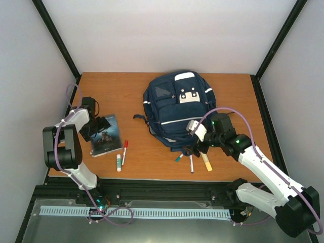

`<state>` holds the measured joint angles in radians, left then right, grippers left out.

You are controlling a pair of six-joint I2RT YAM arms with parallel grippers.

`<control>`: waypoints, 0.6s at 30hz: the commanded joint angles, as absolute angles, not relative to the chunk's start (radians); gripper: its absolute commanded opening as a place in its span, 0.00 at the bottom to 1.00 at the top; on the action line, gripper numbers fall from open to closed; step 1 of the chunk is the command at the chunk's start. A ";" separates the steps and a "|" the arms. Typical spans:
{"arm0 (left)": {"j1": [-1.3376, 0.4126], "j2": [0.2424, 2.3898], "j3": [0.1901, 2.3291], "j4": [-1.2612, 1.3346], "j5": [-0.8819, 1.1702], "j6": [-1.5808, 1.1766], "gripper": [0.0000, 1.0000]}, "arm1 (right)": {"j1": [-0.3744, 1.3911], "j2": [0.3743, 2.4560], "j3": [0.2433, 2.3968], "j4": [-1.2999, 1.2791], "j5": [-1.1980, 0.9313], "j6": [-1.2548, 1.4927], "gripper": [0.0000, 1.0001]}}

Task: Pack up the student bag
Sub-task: Move the book to the center of the board.

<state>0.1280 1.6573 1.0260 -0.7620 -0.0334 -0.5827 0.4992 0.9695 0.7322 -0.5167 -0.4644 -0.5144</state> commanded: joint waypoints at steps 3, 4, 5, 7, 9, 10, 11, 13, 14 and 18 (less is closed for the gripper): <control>0.079 1.760 1.067 -0.680 0.080 -0.582 1.00 | 0.505 1.003 0.750 -0.518 -0.526 -0.497 1.00; 0.063 1.773 1.082 -0.683 0.072 -0.580 1.00 | 0.505 1.012 0.753 -0.522 -0.527 -0.497 1.00; 0.042 1.786 1.101 -0.687 0.062 -0.576 1.00 | 0.504 1.018 0.757 -0.525 -0.527 -0.498 1.00; 0.004 1.801 1.126 -0.692 0.040 -0.572 1.00 | 0.504 1.023 0.761 -0.529 -0.525 -0.496 1.00; -0.027 1.805 1.140 -0.694 0.025 -0.572 0.99 | 0.505 1.017 0.756 -0.526 -0.522 -0.497 1.00; -0.040 1.803 1.143 -0.692 0.018 -0.574 0.99 | 0.504 1.012 0.754 -0.525 -0.519 -0.497 1.00; -0.054 1.799 1.142 -0.691 0.009 -0.575 0.99 | 0.505 1.009 0.751 -0.525 -0.518 -0.497 1.00; -0.080 1.793 1.136 -0.687 -0.004 -0.578 0.99 | 0.505 1.005 0.749 -0.525 -0.515 -0.499 1.00; -0.093 1.791 1.131 -0.683 -0.003 -0.581 0.99 | 0.505 1.008 0.750 -0.525 -0.515 -0.500 1.00; -0.164 1.793 1.112 -0.663 0.004 -0.583 0.96 | 0.505 1.025 0.753 -0.528 -0.522 -0.500 1.00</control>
<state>-0.1017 1.7607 1.1385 -0.7094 -0.0650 -0.5766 0.4992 1.0210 0.7322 -0.5278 -0.5053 -0.5076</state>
